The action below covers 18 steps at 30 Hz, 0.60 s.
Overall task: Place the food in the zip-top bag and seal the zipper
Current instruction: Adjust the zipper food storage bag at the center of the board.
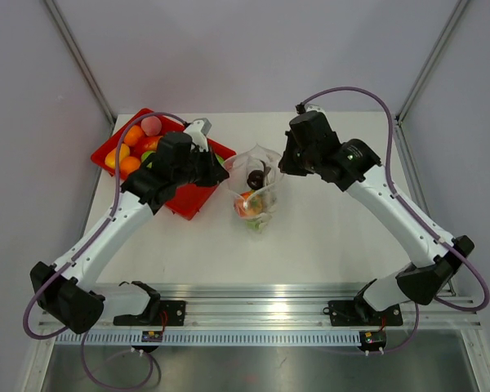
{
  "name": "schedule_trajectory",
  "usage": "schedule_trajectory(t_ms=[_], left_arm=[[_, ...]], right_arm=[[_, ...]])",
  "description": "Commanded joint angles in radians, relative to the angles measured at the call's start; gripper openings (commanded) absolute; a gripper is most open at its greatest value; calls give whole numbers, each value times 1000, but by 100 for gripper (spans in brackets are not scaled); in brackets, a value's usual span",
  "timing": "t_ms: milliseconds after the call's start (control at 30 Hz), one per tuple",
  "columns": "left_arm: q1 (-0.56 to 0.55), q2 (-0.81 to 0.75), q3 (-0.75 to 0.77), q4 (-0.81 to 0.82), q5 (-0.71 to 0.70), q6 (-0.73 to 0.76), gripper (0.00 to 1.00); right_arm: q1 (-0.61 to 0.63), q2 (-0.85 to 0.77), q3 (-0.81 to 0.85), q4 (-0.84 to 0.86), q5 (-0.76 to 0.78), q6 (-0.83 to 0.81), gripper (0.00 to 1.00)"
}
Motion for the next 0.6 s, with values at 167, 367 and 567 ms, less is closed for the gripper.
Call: schedule_trajectory(t_ms=[167,367,567], left_arm=[[5,82,12,31,12,37,47],[48,76,81,-12,23,60,66],[106,-13,121,-18,-86,95,55]], right_arm=[[9,12,-72,94,-5,19,0],[9,31,-87,122,-33,28,0],[9,32,-84,129,-33,26,0]])
